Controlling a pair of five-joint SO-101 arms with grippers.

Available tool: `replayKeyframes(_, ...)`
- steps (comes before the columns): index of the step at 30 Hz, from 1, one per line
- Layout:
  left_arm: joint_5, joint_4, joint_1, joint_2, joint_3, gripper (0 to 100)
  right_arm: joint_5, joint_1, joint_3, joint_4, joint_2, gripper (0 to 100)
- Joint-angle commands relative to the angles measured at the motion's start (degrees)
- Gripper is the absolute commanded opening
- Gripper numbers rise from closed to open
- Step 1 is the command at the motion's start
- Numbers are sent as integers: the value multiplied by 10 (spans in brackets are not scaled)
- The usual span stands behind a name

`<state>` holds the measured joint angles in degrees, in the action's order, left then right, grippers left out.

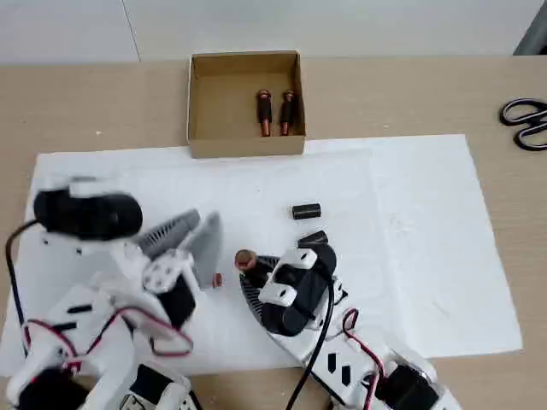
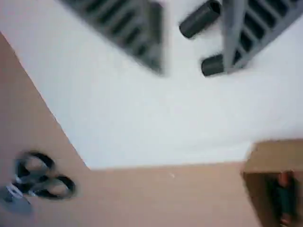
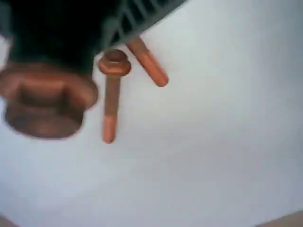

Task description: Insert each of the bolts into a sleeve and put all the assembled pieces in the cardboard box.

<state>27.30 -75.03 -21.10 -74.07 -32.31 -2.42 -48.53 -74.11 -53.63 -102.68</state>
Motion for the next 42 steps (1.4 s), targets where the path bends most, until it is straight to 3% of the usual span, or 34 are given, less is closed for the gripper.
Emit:
replayKeyframes(1, 3, 33, 48, 53, 27, 6, -2, 34, 4, 19, 1, 3)
replayKeyframes(10, 33, 50, 171, 138, 26, 6, -3, 106, 8, 18, 34, 3)
replayKeyframes(17, 18, 47, 256, 217, 26, 6, -2, 175, 90, 22, 213, 4)
replayKeyframes(29, 4, 42, 251, 251, 16, 6, 40, 233, 340, 22, 571, 4)
replayKeyframes(42, 6, 16, 248, 247, -10, 6, 44, 248, 753, 42, 956, 4)
